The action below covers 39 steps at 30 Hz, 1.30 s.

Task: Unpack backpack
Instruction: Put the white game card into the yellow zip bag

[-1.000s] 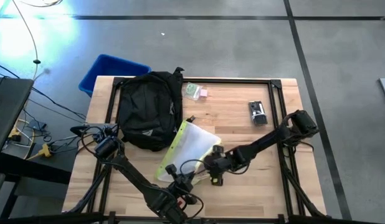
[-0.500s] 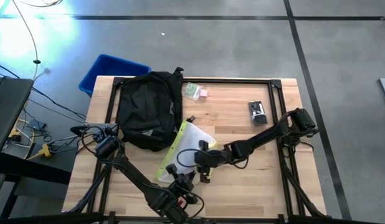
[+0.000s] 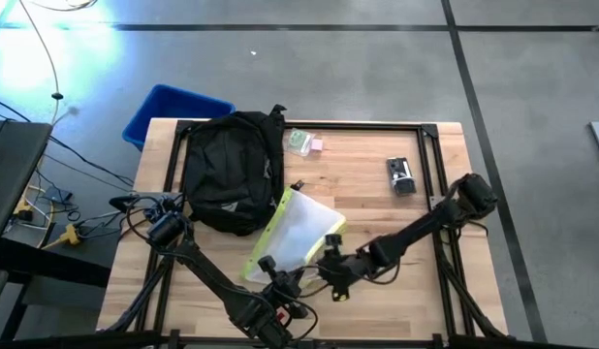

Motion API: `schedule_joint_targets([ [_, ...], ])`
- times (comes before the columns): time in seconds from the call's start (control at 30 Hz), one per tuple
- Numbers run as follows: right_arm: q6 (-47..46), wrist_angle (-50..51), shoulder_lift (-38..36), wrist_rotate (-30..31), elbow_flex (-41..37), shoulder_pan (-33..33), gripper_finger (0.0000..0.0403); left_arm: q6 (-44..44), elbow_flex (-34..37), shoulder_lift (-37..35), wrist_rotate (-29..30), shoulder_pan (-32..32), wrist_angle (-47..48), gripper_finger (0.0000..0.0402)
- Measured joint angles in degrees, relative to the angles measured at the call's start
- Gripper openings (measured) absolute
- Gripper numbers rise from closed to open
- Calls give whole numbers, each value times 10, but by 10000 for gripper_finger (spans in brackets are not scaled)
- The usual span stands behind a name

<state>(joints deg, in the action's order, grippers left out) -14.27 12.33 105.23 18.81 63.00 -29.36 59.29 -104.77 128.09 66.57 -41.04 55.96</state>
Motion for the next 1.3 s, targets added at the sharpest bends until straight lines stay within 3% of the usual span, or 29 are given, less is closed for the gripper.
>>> schedule_joint_targets([
  [0.17, -82, 66, 20, 5, 0, 6, 126, 0, 0, 0, 0, 0, 0, 0],
  [0.43, -105, 67, 47, 29, -1, 23, 126, 0, 0, 0, 0, 0, -2, 0],
  [0.67, -130, 51, 50, -23, -1, 28, 126, -4, 0, 0, -1, 0, -2, 0],
  [0.77, -140, 12, 50, -53, -1, 29, 126, -4, 0, 0, -1, 0, -2, 0],
  [1.03, -95, -162, 63, -60, -1, 57, 126, -4, 0, 0, -1, 5, -7, 0],
  [1.17, -76, -290, 102, -113, -1, 84, 126, -4, 0, 0, -1, 6, -9, 0],
  [1.3, -44, -324, 115, -123, -1, 99, 126, -4, 0, 0, 0, 6, -9, 0],
])
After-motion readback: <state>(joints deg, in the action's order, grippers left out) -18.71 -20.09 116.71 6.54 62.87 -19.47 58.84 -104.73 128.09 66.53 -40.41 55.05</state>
